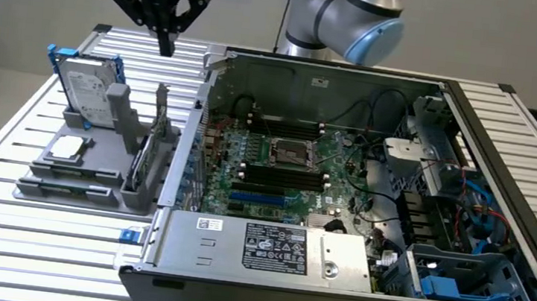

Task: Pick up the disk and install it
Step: 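Reach for the disk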

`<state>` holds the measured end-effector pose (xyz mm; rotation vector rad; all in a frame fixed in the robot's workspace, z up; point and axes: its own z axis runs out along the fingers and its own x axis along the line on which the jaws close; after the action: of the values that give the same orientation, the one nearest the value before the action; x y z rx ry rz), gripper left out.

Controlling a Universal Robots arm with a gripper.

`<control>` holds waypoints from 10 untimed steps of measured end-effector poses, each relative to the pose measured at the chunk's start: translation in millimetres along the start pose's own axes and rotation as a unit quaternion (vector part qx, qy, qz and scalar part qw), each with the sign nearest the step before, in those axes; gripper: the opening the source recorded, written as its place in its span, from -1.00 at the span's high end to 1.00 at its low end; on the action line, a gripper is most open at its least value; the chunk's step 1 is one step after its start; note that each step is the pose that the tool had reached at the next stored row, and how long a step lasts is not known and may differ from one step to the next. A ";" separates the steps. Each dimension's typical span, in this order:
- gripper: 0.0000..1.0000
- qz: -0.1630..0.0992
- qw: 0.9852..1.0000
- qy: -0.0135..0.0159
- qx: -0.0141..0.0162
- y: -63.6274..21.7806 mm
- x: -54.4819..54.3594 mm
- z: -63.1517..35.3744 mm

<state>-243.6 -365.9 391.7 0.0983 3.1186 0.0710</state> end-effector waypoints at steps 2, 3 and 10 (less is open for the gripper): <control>0.79 0.000 1.000 0.000 0.000 1.7 9.3 -0.1; 0.79 0.000 1.000 0.000 0.001 2.6 13.8 -0.1; 0.79 0.000 1.000 0.000 0.002 8.4 46.3 -0.5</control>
<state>-289.2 -354.6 391.6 0.0982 3.1187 0.0639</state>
